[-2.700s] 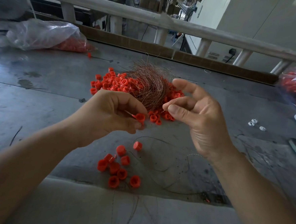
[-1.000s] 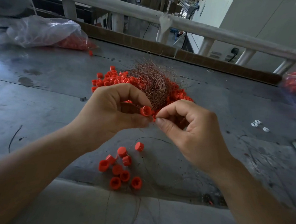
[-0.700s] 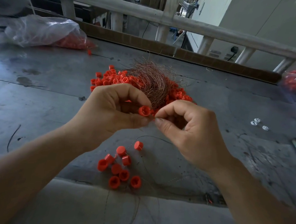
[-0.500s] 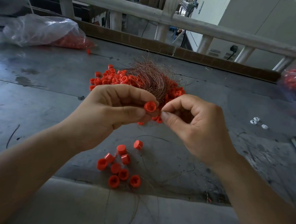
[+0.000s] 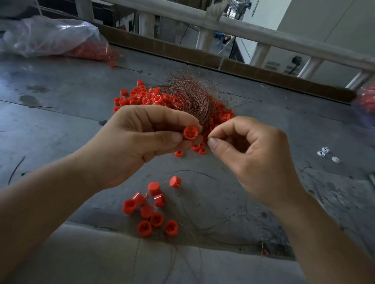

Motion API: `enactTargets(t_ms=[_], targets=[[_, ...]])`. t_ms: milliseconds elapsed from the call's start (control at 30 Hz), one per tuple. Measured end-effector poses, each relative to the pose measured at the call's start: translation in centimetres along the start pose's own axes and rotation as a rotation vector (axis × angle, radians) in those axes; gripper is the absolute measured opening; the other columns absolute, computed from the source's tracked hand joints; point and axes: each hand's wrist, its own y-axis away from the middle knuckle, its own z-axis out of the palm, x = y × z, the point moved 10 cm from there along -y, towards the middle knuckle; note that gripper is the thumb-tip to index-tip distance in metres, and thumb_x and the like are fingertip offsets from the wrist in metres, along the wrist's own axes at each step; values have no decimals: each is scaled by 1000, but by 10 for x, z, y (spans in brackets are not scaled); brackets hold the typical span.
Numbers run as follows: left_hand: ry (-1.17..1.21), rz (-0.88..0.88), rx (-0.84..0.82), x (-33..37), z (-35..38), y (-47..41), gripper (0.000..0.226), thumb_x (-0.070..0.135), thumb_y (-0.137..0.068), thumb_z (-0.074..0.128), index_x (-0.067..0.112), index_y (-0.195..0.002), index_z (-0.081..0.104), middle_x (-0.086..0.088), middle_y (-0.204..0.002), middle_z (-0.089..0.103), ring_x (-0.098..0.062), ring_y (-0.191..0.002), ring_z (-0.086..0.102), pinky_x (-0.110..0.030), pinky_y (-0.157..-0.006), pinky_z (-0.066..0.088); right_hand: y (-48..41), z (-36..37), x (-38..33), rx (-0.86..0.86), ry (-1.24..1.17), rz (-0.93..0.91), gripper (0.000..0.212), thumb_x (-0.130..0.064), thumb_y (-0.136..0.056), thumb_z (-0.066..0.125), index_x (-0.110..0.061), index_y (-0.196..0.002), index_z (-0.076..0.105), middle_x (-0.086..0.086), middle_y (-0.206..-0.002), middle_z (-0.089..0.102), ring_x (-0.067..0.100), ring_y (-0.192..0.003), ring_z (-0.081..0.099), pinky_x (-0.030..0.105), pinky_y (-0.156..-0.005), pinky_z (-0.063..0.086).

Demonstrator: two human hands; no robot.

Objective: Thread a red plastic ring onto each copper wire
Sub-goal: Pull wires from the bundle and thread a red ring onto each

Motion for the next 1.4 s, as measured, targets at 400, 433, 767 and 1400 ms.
enactTargets(t_ms=[400,433,767,1400], targets=[[-49,10,8,1,0,-1,29,1,-60,72,16,-84,75,-7,-90,73,-22,-90,69,-24,-77,55,1,0,0,-6,4,-5,10,-12,-75,64,-21,-70,62,-15,-62,54,1,-57,51,9,-53,38],[-47,10,8,1,0,-1,28,2,-60,72,16,-84,75,-7,-90,73,-22,-90,69,-24,-78,55,1,-1,0,-5,5,-6,11,-11,-75,64,-21,-70,63,-15,-62,54,1,-57,51,9,-53,38],[-66,33,-1,1,2,0,28,5,-58,70,15,-84,75,-7,-91,73,-21,-90,69,-25,-79,55,1,-1,-1,-5,11,-4,11,-11,-75,64,-20,-70,63,-14,-62,55,1,-58,51,10,-53,38],[-81,45,-11,3,0,2,26,10,-60,71,19,-84,76,-4,-85,74,-17,-82,70,-19,-68,54,2,1,-1,-22,3,11,15,-9,-77,66,-21,-70,62,-15,-60,53,0,-55,50,9,-52,37]])
